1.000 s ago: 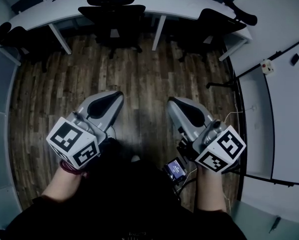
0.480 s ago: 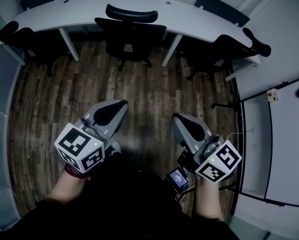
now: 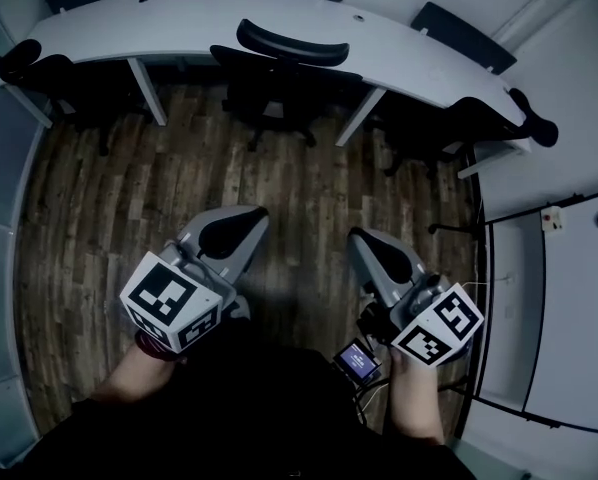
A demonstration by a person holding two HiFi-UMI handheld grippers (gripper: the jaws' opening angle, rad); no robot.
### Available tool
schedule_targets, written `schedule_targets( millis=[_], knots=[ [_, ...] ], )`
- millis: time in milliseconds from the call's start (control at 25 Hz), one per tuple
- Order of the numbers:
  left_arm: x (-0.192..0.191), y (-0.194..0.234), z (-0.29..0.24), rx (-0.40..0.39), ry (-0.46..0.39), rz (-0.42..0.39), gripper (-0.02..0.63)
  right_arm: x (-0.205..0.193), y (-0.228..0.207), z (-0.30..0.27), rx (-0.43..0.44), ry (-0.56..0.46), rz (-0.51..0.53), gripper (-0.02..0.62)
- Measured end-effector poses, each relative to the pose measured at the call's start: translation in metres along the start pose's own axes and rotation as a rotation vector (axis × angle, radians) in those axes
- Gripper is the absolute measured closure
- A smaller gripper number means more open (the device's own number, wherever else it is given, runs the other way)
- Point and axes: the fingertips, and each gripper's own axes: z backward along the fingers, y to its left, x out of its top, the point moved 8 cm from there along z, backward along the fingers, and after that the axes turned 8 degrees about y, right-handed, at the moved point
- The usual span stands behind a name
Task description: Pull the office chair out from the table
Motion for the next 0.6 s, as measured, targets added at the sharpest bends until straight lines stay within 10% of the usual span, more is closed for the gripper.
schedule_targets(
  millis=[600],
  knots=[
    [-0.02,0.043,0.011,-0.026,0.004,0.03,0.604,0.002,0.006,-0.043,-0.037,0.061,0.019,0.595]
  ],
)
